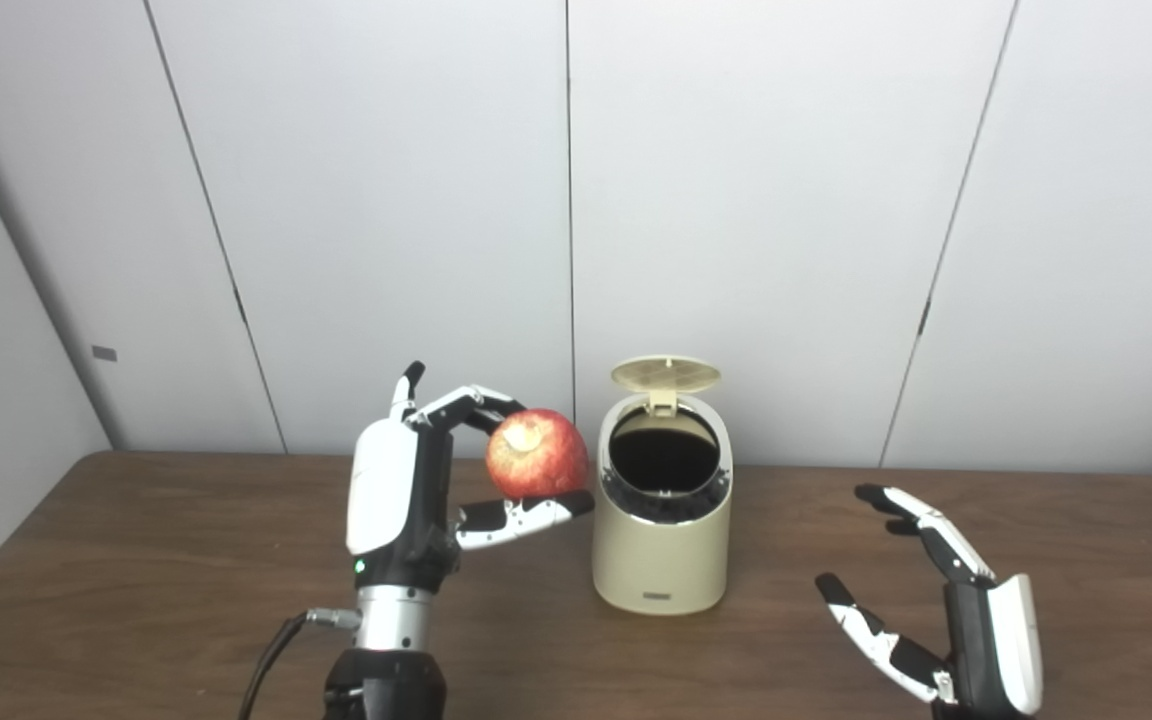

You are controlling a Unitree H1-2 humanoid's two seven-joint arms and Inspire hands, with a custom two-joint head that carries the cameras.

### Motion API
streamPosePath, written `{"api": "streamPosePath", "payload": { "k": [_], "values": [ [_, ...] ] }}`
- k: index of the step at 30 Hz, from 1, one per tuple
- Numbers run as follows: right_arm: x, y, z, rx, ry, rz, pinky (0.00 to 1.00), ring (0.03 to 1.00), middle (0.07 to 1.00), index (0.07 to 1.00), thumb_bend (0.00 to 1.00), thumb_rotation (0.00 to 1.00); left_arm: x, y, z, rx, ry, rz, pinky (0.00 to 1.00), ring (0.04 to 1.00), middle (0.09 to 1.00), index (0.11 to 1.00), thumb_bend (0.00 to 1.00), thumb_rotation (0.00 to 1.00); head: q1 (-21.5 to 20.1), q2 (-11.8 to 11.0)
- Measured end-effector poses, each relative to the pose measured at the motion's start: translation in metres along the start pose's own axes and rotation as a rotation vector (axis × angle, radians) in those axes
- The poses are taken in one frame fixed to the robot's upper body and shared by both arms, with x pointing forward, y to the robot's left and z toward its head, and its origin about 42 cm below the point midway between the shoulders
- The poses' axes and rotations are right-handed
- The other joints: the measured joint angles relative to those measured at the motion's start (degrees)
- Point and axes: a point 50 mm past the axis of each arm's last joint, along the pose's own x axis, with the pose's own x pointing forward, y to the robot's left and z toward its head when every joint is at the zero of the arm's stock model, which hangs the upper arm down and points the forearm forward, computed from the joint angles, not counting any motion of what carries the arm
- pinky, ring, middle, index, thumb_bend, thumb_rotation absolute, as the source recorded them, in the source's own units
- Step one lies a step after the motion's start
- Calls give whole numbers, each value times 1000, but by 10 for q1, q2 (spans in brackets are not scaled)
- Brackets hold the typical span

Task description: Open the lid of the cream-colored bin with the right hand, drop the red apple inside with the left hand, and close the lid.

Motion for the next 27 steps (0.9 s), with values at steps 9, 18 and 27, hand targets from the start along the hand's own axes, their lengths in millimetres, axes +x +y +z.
{"api": "streamPosePath", "payload": {
  "k": [9, 18, 27],
  "values": [
    [0, 2, 1, -12, -2, 2, 651, 722, 748, 735, 276, 300, 29, -34, 0, 8, -10, -20, 1000, 565, 467, 497, 523, 0, -10, -3],
    [0, 3, 2, -39, -5, -2, 634, 715, 743, 731, 264, 295, 34, -62, -15, 37, 35, -66, 982, 509, 470, 493, 523, 0, -19, -7],
    [0, 4, 3, -46, -10, -8, 643, 718, 746, 730, 271, 278, 52, -71, -12, 39, 22, -73, 1000, 465, 462, 505, 522, 0, -28, -8]
  ]
}}
